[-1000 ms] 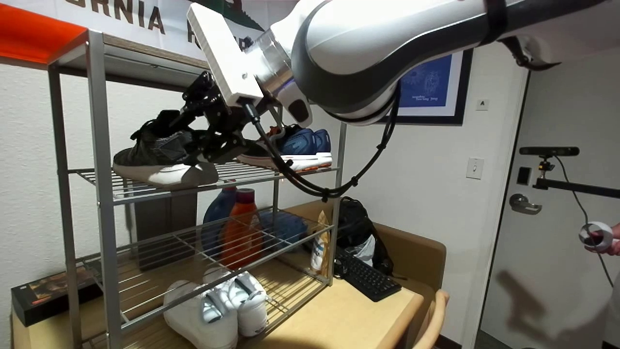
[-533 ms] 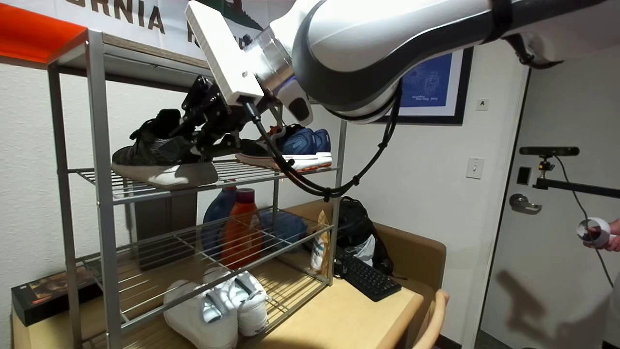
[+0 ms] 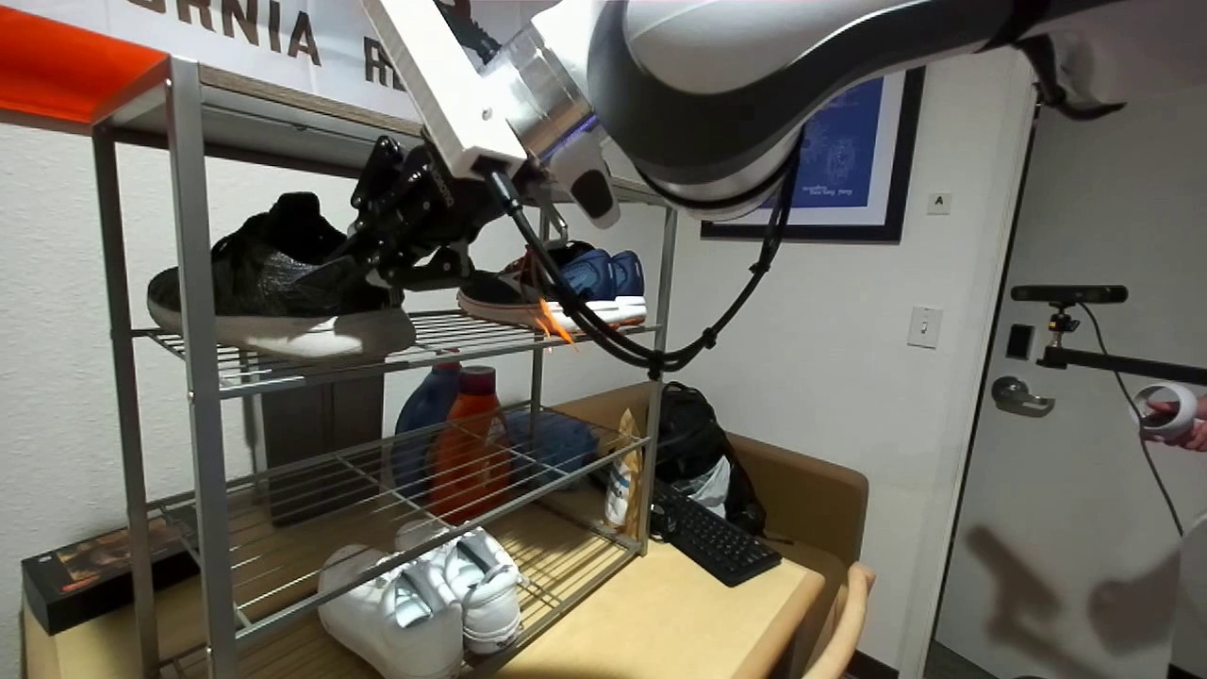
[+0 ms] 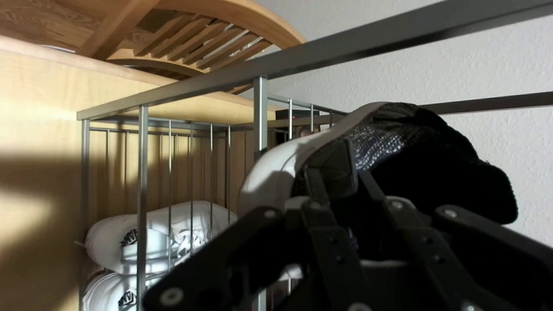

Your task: Put the black shoe on the lower rack on the upper rack

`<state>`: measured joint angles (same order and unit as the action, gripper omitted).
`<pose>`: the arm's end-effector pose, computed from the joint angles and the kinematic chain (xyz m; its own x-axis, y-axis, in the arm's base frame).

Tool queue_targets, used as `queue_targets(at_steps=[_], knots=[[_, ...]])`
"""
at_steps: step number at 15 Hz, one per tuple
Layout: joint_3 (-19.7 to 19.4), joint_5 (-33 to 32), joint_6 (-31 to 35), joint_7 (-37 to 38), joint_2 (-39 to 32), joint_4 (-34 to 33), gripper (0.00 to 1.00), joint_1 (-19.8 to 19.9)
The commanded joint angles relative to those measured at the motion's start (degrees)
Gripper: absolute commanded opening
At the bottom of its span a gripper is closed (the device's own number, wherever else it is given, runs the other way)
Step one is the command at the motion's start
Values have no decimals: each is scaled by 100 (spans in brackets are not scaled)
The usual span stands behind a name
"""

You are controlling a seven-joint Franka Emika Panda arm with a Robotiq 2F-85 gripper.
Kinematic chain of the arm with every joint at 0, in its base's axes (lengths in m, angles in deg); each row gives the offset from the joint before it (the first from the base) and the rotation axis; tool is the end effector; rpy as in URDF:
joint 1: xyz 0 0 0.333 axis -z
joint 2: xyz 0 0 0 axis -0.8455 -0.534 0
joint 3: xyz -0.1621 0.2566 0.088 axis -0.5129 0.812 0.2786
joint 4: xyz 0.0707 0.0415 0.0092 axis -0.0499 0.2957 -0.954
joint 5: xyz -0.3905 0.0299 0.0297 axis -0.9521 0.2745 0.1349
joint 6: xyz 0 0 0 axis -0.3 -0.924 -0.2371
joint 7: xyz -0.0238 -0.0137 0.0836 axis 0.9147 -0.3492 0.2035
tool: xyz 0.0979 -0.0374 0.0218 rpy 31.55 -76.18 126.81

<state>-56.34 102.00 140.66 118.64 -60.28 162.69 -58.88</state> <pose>0.4724 0.2669 0.6128 0.3075 -0.9259 -0.2192 -0.6527 -0.0376 -0.7567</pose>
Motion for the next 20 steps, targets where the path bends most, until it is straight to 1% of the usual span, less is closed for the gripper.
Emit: queue_targets(at_steps=[1, 4, 7, 10, 14, 18, 20], knots=[[-493, 75, -189, 9, 401, 82, 6, -494], [-721, 96, -318, -10, 666, 197, 6, -692], [-820, 63, -575, -40, 951, 408, 6, -780], [-778, 22, -814, -39, 1334, 876, 6, -849], [-711, 53, -956, -143, 2037, 1625, 6, -1138], [-681, 53, -1063, -319, 2870, 2142, 6, -1419], [-649, 25, -1171, -340, 3271, 2316, 6, -1474]])
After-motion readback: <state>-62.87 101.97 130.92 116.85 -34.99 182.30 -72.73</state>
